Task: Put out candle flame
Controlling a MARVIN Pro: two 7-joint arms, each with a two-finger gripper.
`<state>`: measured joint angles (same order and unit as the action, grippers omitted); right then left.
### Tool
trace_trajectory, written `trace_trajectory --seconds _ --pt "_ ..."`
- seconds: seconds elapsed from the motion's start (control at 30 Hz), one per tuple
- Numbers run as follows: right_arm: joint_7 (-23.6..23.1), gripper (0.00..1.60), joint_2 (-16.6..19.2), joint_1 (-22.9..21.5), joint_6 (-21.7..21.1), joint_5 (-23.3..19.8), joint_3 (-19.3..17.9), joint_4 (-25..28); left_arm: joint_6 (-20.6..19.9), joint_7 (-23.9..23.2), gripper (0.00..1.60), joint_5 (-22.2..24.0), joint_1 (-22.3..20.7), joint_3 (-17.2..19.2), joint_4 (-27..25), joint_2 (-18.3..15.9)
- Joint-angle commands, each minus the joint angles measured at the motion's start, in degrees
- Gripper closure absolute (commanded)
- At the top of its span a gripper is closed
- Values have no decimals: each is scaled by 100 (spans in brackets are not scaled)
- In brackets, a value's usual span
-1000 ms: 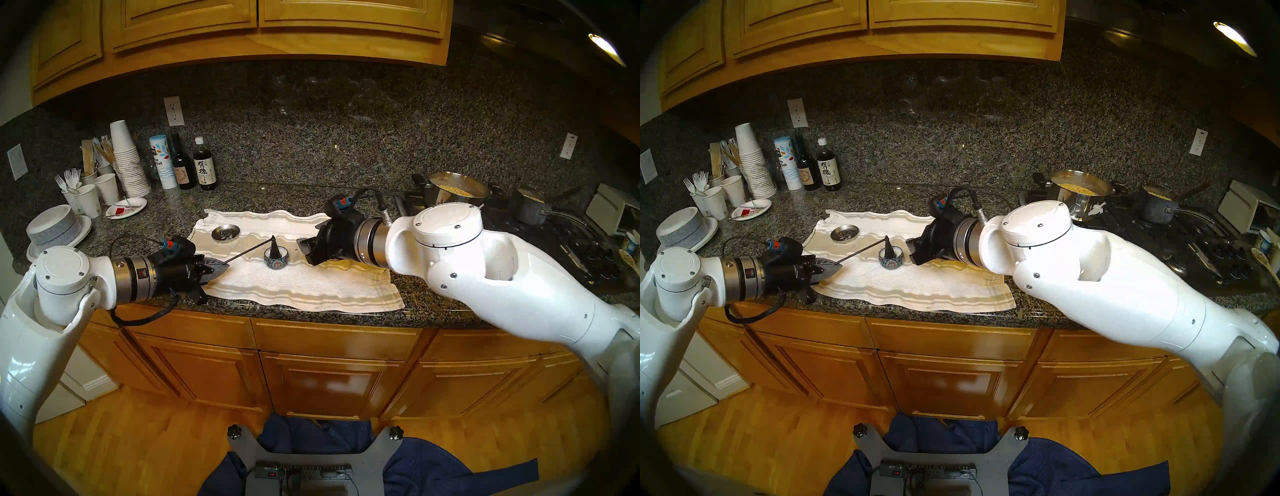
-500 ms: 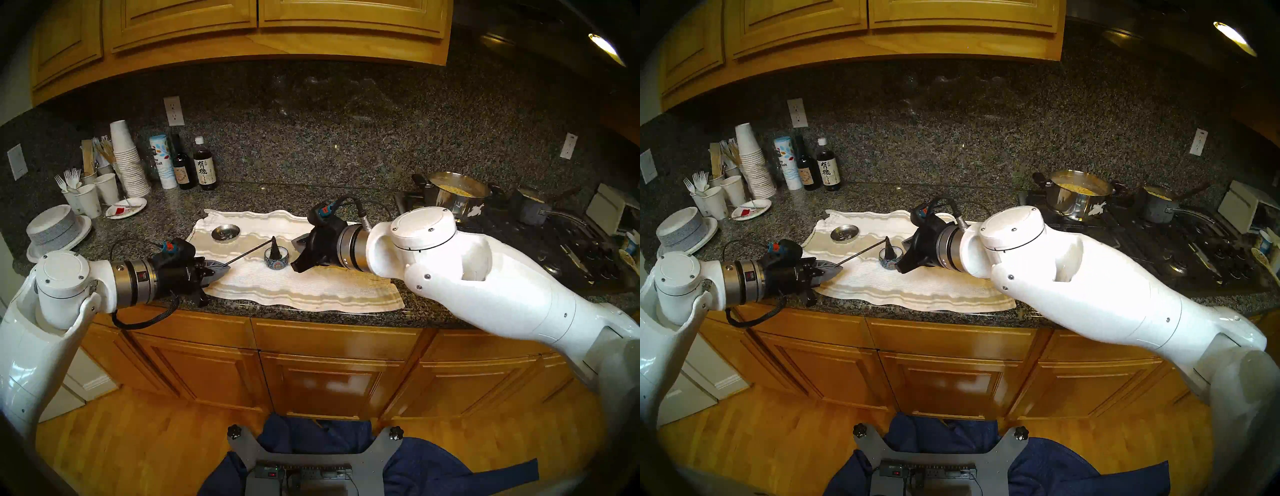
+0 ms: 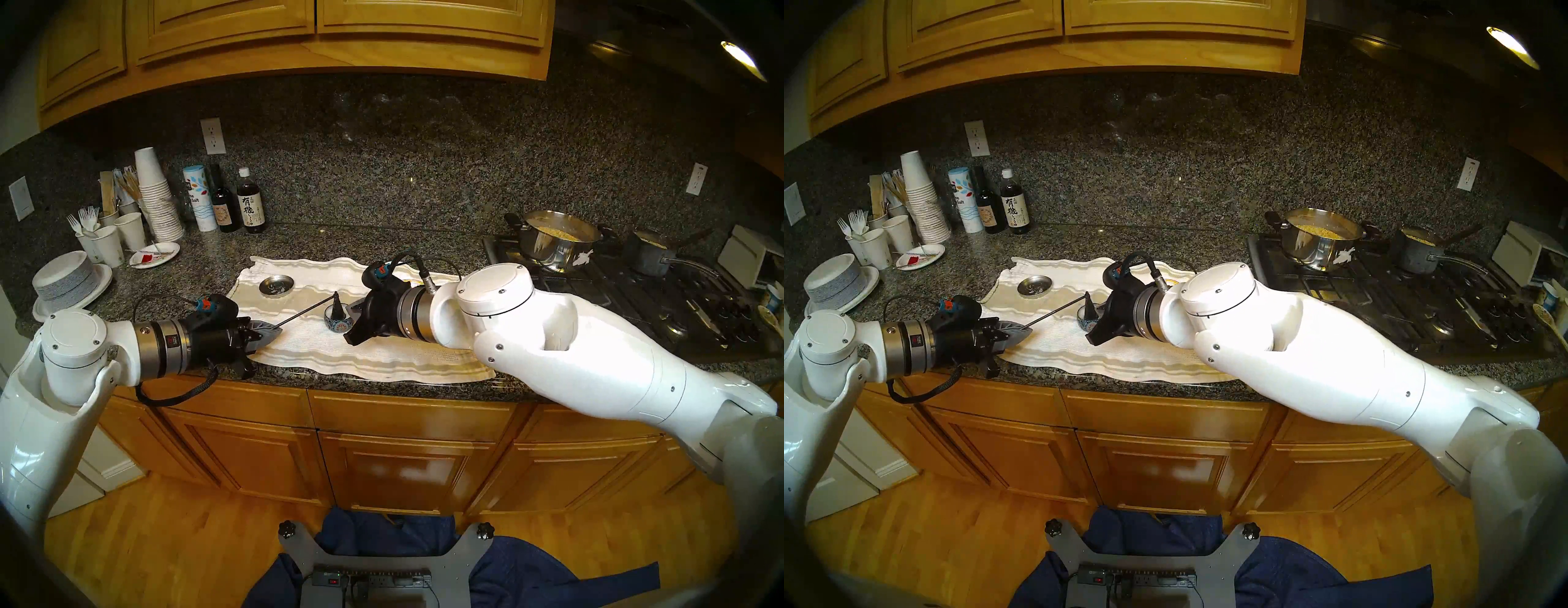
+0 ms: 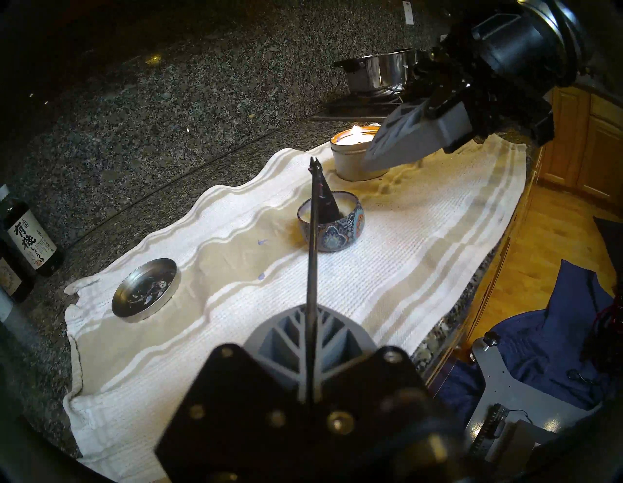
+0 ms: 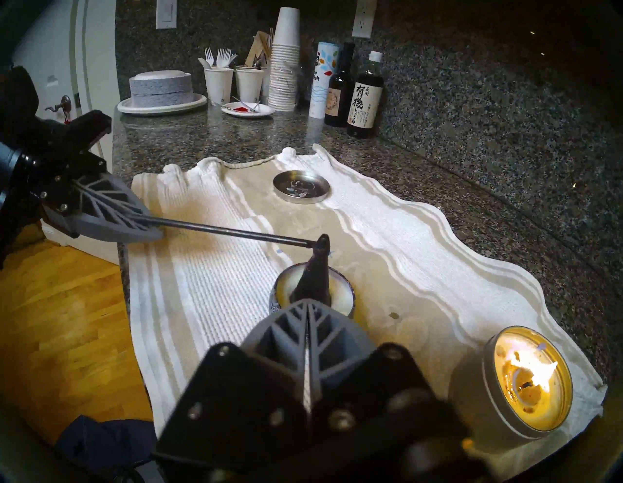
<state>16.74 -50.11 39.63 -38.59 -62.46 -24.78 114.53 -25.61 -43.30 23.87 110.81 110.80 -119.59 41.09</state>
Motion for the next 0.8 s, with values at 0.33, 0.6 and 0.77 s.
trace_trajectory --seconds 0.33,0.6,0.77 --pt "70 160 -327 -216 -26 218 64 -181 32 -28 160 30 -65 171 -86 26" --pt "14 160 -374 -288 -85 220 78 -265 56 -37 160 10 -57 153 -72 44" --pt "-28 160 -376 -305 -143 187 108 -275 54 12 160 14 -68 148 -61 105"
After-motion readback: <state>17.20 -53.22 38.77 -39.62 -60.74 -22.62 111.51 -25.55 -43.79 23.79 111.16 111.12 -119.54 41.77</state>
